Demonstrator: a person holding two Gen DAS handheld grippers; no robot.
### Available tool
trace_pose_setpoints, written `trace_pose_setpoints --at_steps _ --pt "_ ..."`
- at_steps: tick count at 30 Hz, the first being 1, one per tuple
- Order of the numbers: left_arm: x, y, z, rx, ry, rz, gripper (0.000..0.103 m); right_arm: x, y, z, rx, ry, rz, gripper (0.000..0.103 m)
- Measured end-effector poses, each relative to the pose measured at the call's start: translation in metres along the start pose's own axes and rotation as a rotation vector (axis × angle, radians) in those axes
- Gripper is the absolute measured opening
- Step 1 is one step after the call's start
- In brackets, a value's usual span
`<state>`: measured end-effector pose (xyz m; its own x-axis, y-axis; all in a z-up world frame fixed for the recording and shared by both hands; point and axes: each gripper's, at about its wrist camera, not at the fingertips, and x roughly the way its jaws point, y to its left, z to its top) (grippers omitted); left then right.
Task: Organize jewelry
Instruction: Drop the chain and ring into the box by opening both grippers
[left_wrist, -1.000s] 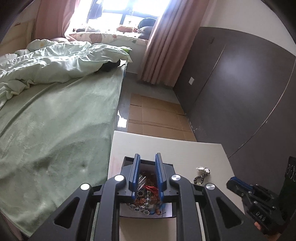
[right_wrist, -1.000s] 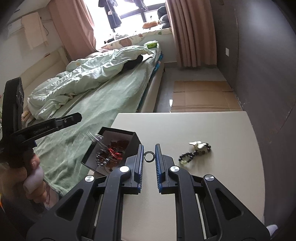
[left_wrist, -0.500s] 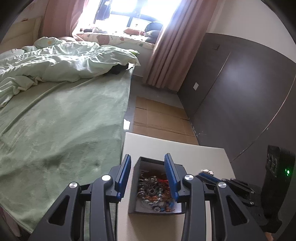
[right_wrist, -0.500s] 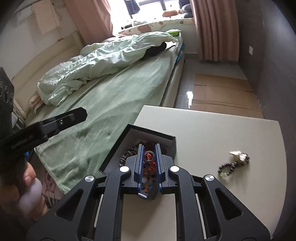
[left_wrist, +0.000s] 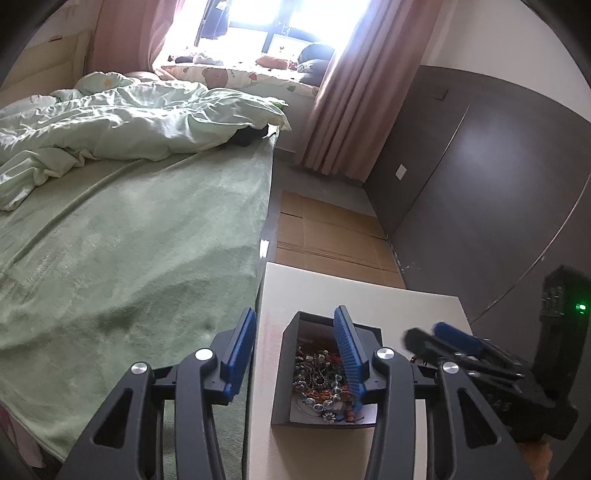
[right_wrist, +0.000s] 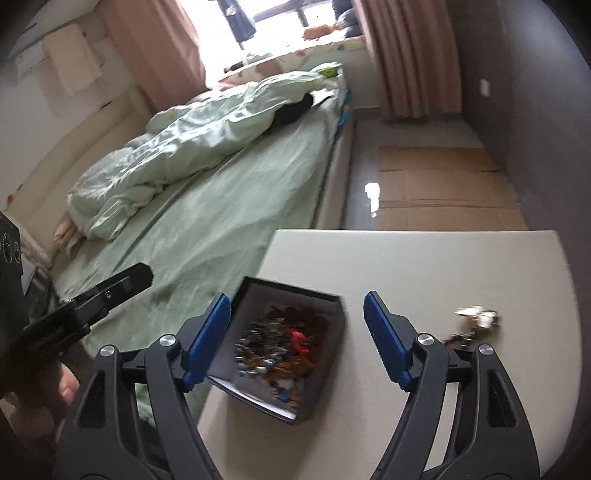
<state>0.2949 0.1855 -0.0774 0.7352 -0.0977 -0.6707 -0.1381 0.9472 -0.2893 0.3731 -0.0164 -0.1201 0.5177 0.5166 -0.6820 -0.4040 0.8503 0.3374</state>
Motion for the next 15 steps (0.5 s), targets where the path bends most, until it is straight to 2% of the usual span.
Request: trace_pose_setpoints --at_steps 1,3,5,10,14,15 --pt "0.001 -0.002 -0.001 0.003 0.006 -0.003 0.042 -0.004 -0.003 -0.002 0.004 -0.002 -0.016 0.075" --pt "0.002 -0.007 -0.002 0.017 0.008 -0.006 0.049 -0.010 -0.009 -0.006 0.020 -0.002 -0.044 0.075" --pt "0.002 -0.011 -0.004 0.037 -0.006 -0.001 0.068 -0.018 -0.016 -0.008 0.029 -0.006 -0.080 0.075" --pt "0.006 -0.028 -0.008 0.092 -0.024 0.018 0.080 -0.042 -0.034 -0.010 0.054 -0.037 -0.115 0.075" --pt "0.009 -0.041 -0.011 0.139 -0.023 0.020 0.094 -0.051 -0.050 -0.016 0.078 -0.036 -0.133 0.079" --pt "0.008 -0.044 -0.012 0.150 -0.032 0.026 0.094 -0.053 -0.053 -0.017 0.076 -0.033 -0.138 0.082"
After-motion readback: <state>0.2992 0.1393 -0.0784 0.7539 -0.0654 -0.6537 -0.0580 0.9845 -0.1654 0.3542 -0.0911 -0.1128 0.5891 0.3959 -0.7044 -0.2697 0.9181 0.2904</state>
